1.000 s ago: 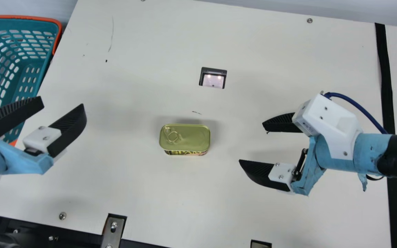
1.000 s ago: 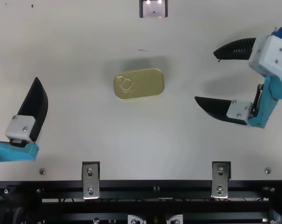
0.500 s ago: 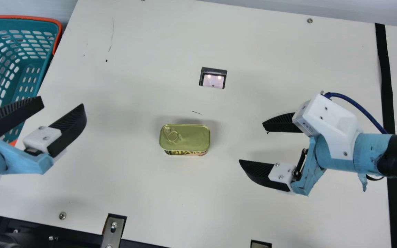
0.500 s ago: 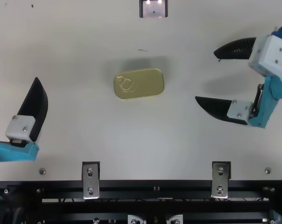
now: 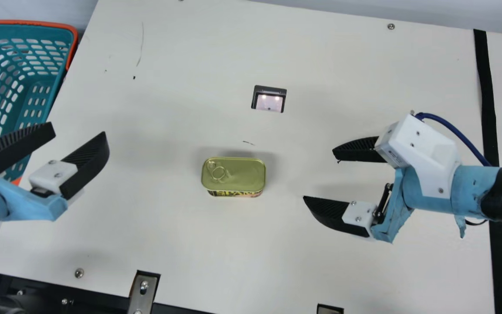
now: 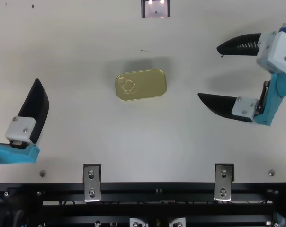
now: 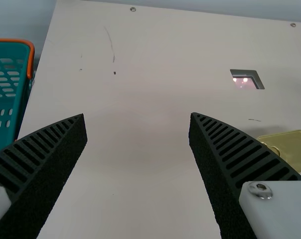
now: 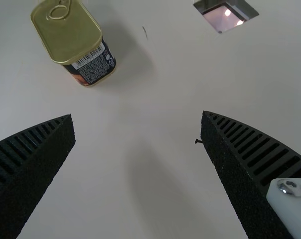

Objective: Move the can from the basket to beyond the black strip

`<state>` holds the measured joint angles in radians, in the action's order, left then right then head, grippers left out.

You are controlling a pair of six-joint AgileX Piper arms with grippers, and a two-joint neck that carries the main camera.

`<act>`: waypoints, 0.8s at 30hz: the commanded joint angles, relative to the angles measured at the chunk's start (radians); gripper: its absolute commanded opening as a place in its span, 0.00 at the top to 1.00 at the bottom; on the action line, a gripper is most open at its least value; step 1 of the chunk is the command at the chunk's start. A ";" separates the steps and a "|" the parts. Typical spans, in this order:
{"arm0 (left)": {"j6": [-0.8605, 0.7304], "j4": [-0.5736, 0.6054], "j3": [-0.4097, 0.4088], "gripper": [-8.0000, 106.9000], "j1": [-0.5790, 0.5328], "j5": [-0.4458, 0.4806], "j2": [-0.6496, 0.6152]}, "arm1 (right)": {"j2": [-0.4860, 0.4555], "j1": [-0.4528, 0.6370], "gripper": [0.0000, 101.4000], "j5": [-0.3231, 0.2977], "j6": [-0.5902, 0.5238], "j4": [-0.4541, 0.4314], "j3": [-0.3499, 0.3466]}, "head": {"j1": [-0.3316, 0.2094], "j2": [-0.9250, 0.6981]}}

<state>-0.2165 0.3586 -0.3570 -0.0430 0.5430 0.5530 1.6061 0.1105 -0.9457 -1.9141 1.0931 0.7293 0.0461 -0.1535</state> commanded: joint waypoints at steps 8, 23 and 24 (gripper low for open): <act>0.000 0.000 0.000 0.15 0.000 0.000 0.000 | 0.061 -0.002 0.00 -0.024 -0.112 0.047 0.007 | -0.004 0.001; 0.000 0.000 0.000 0.15 0.000 0.000 0.000 | 0.118 0.010 0.00 -0.110 -0.181 -0.017 0.026 | -0.004 0.001; 0.000 0.000 0.000 0.15 0.000 0.000 0.000 | 0.118 0.010 0.00 -0.110 -0.181 -0.017 0.026 | -0.004 0.001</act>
<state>-0.2165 0.3586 -0.3570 -0.0430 0.5430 0.5530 1.7245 0.1208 -1.0553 -2.0956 1.0758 0.7556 0.0461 -0.1535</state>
